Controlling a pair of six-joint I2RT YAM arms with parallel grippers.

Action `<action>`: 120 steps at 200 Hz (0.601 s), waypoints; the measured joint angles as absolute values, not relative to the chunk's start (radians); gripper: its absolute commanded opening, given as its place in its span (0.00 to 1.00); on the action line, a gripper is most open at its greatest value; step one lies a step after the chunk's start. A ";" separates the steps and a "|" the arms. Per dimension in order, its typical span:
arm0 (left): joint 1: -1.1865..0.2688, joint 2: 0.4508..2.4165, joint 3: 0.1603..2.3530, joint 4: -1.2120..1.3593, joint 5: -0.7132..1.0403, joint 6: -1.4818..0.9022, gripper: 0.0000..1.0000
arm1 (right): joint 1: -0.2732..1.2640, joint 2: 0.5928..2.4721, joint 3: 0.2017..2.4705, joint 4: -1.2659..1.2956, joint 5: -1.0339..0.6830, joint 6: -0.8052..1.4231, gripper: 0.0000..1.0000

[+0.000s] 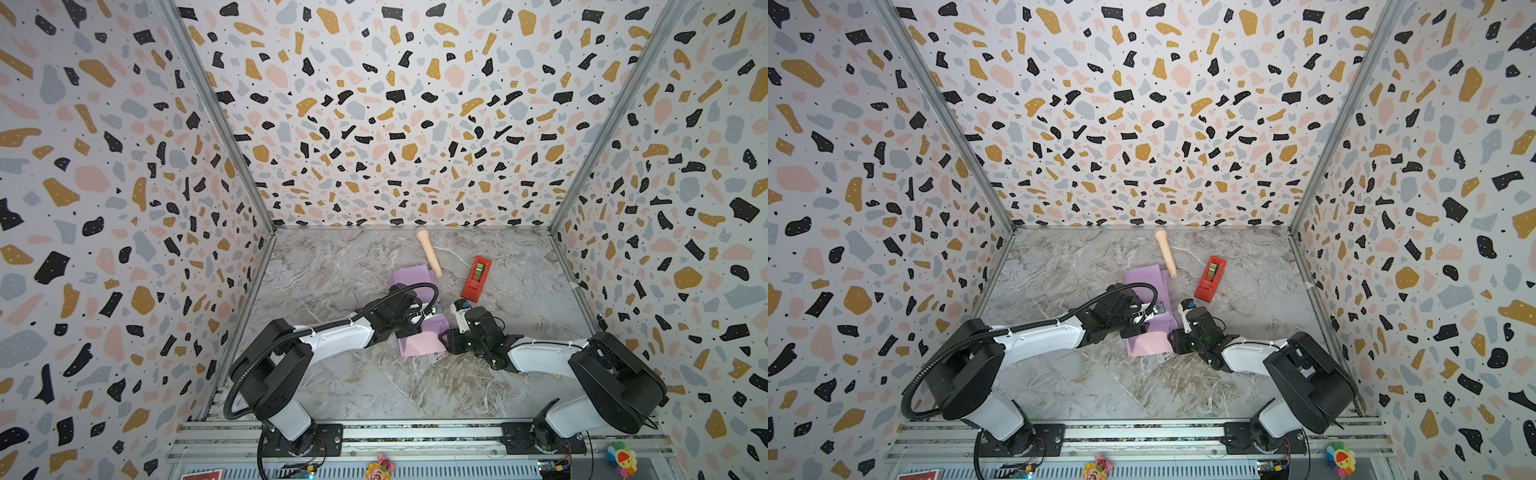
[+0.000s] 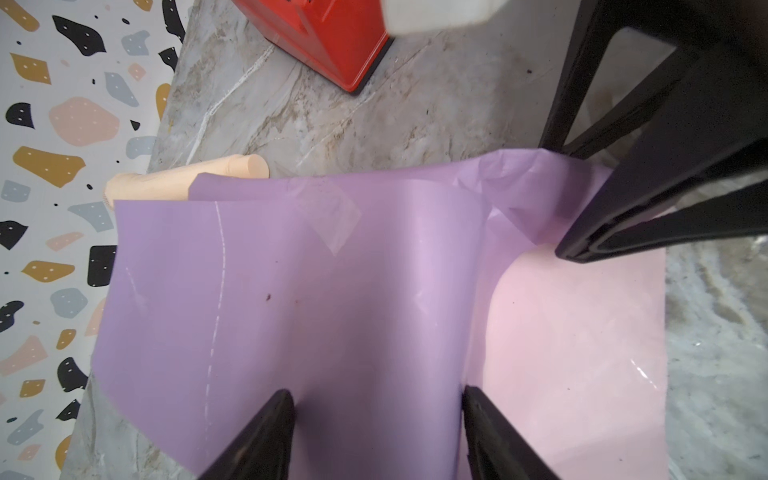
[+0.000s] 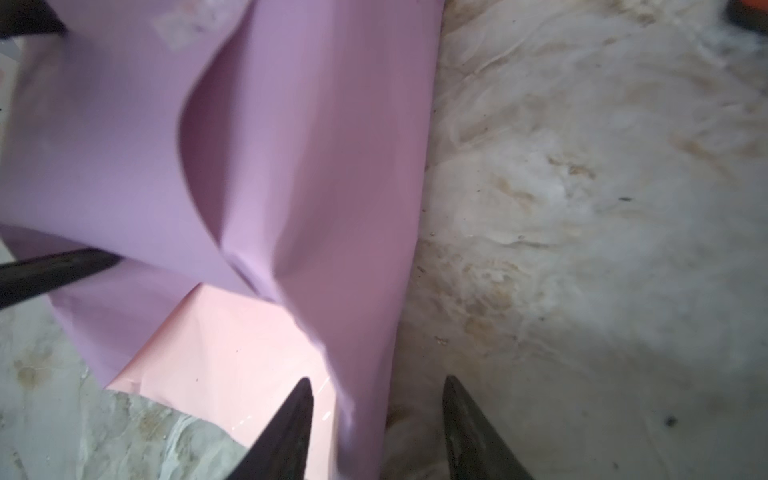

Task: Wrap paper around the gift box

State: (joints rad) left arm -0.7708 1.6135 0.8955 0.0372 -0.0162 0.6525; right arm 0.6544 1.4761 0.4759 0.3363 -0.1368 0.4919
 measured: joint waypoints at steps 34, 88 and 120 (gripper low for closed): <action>-0.767 1.614 0.862 0.065 -0.024 0.680 0.63 | 0.654 1.472 0.479 0.324 -0.147 0.490 0.52; -0.768 1.618 0.840 0.115 -0.043 0.689 0.59 | 0.642 1.416 0.479 0.301 -0.200 0.488 0.54; -0.768 1.618 0.825 0.143 -0.053 0.690 0.58 | 0.590 1.328 0.464 0.300 -0.255 0.488 0.52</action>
